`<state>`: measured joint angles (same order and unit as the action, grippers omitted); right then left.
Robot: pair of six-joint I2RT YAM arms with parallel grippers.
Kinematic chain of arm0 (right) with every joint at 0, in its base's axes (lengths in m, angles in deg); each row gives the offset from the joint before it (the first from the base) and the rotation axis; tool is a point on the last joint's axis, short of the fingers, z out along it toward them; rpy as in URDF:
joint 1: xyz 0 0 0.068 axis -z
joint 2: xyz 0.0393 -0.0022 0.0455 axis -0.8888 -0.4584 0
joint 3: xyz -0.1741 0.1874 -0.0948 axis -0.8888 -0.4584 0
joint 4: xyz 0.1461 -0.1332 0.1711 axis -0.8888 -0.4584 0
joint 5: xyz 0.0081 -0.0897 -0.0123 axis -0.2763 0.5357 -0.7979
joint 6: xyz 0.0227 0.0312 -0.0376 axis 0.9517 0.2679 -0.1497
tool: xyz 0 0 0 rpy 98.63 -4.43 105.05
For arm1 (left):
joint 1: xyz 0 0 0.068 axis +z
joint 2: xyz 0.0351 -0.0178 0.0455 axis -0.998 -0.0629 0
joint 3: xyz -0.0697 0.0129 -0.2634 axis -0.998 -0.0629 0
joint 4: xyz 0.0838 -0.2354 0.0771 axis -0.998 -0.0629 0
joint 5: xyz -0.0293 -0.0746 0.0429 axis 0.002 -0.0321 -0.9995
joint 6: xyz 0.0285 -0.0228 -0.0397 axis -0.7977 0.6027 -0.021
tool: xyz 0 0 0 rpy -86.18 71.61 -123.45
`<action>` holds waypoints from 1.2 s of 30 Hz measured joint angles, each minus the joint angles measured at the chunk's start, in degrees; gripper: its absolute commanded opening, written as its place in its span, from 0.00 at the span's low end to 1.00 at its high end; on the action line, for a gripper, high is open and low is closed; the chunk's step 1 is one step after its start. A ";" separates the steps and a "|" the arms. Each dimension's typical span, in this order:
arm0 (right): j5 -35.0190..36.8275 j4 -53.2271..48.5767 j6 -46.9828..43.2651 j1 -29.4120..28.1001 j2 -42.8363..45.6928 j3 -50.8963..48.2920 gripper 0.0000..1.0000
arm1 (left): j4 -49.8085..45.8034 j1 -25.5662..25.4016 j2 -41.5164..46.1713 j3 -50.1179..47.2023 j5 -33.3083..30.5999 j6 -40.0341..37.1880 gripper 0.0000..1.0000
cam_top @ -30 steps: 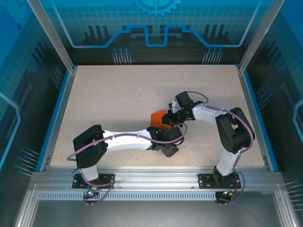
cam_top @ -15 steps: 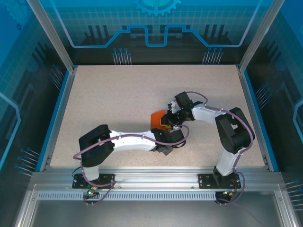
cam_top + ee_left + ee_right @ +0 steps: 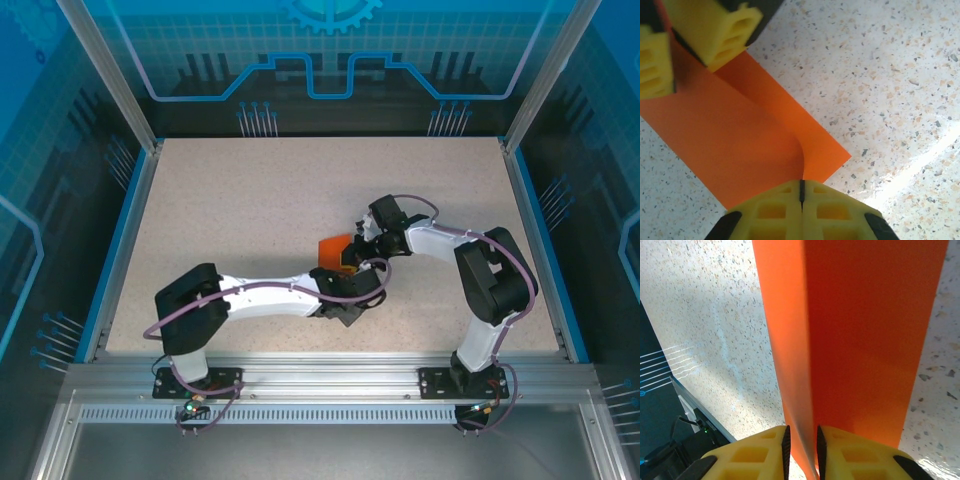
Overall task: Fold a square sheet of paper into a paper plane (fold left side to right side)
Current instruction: Fold the triangle a second time at the center of the table.
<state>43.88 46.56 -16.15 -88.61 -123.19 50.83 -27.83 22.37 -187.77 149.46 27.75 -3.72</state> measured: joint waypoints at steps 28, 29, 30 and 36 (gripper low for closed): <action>14.12 2.01 0.31 -7.85 20.61 -17.20 0.07 | 14.12 18.53 10.01 -14.36 30.32 7.52 0.00; 14.51 2.45 0.90 -8.87 20.57 -17.79 0.06 | 14.12 18.84 10.16 -14.49 30.45 7.65 0.00; 14.84 2.97 1.38 -9.64 20.48 -18.29 0.04 | 14.12 19.12 10.32 -14.60 30.47 7.69 0.00; 16.41 4.94 3.34 -12.76 17.16 -19.39 0.03 | 13.84 20.63 10.40 -14.64 30.16 7.65 0.00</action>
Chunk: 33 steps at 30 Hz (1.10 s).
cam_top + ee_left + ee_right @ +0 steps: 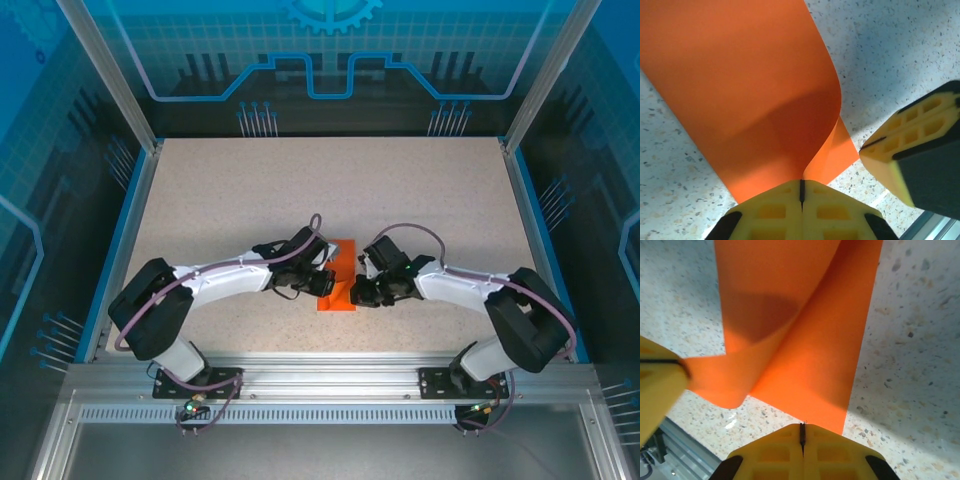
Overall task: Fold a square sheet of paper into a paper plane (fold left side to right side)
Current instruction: Fold the triangle a second time at the center of the table.
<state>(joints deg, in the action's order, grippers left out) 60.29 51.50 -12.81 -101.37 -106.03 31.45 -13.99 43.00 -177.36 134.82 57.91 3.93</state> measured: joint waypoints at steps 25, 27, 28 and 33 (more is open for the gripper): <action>2.32 -0.61 0.61 -1.60 -4.66 1.27 0.03 | -1.51 2.64 -5.35 1.84 -2.86 -3.19 0.00; 2.34 -0.63 0.61 -1.60 -4.66 1.27 0.04 | -1.49 2.82 -5.84 2.14 -3.04 -3.30 0.00; 2.34 -0.66 0.61 -1.60 -4.66 1.27 0.04 | -1.49 2.91 -6.05 2.27 -3.23 -3.34 0.00; 2.36 -0.70 0.59 -1.62 -4.66 1.27 0.04 | -1.49 3.52 -7.08 2.69 -3.72 -4.04 0.00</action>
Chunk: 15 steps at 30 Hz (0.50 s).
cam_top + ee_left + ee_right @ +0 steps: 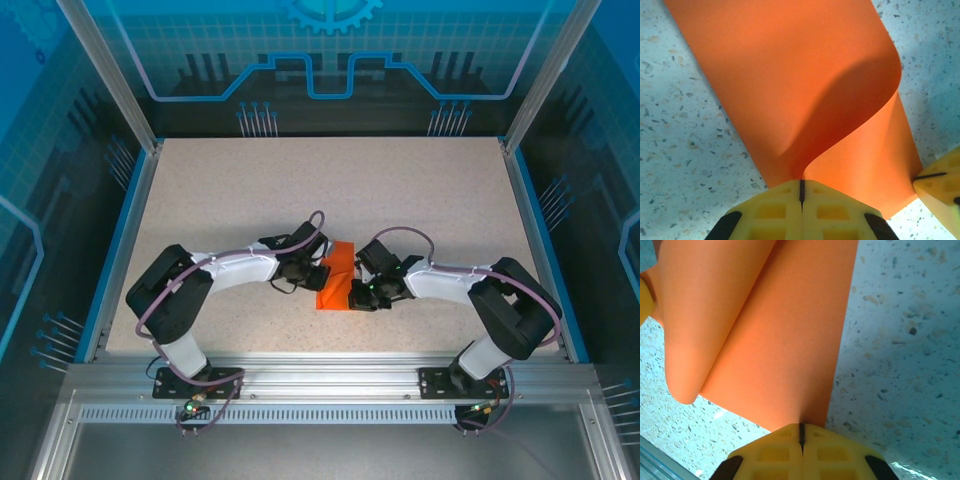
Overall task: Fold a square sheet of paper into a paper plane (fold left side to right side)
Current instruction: Fold the triangle a second time at the center of the table.
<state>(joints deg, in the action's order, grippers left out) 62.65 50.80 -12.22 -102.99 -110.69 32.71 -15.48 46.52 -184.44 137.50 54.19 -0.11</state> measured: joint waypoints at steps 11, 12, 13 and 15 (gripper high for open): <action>0.20 -0.17 0.00 -0.11 0.04 0.00 0.04 | -0.02 0.68 -2.73 2.40 -0.63 -1.81 0.00; 0.22 -0.17 0.00 -0.17 0.07 0.00 0.04 | 0.00 0.68 -2.82 2.45 -0.66 -1.95 0.00; 0.37 -0.17 0.00 -0.22 0.07 0.00 0.04 | -0.04 0.68 -2.91 2.45 -0.79 -2.01 0.00; 0.39 -0.17 0.00 -0.22 0.07 0.00 0.04 | -0.04 0.72 -3.08 2.45 -0.98 -2.03 0.00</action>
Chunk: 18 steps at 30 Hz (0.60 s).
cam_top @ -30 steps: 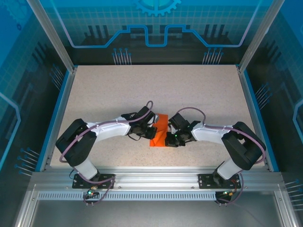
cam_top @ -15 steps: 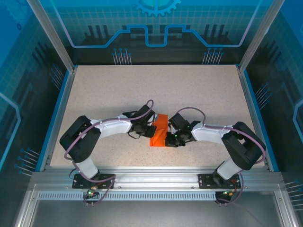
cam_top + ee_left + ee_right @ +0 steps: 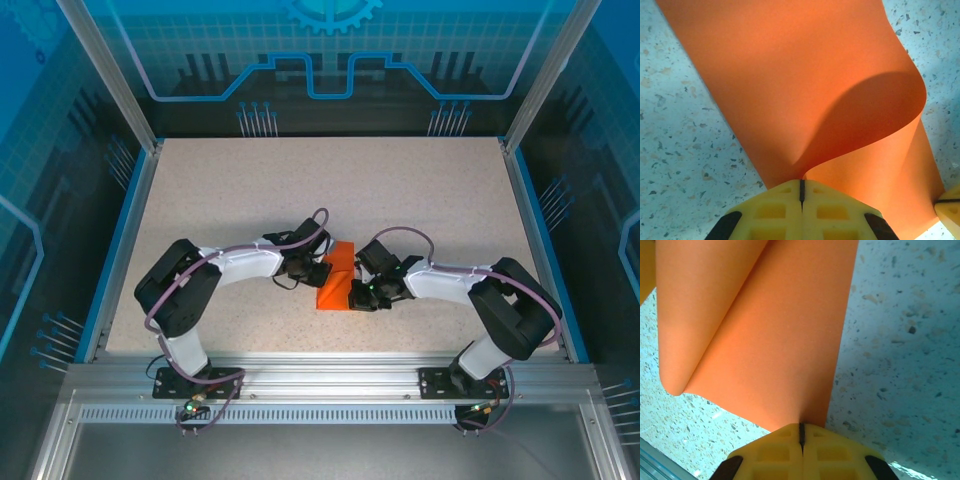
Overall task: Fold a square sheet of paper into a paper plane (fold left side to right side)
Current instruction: Fold the triangle a second time at the center of the table.
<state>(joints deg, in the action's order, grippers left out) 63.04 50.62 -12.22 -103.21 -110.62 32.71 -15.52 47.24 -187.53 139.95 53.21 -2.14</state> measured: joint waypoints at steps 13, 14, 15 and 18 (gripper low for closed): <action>0.04 -0.02 -0.02 -0.02 0.00 0.00 0.04 | -0.02 0.02 -0.04 0.00 -1.16 -0.39 0.00; 0.02 -0.04 -0.02 -0.02 0.00 0.00 0.04 | -0.02 0.02 -0.04 0.00 -1.16 -0.37 0.00; 0.02 -0.04 -0.02 -0.02 0.00 0.00 0.04 | -0.02 0.02 -0.04 0.00 -1.16 -0.39 0.00; 0.02 -0.04 -0.02 -0.02 0.00 0.00 0.04 | -0.02 0.02 -0.04 0.00 -1.20 -0.39 0.00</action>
<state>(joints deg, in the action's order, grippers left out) 63.07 50.58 -12.24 -103.23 -110.62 32.71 -15.55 47.26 -187.57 139.95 52.01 -2.54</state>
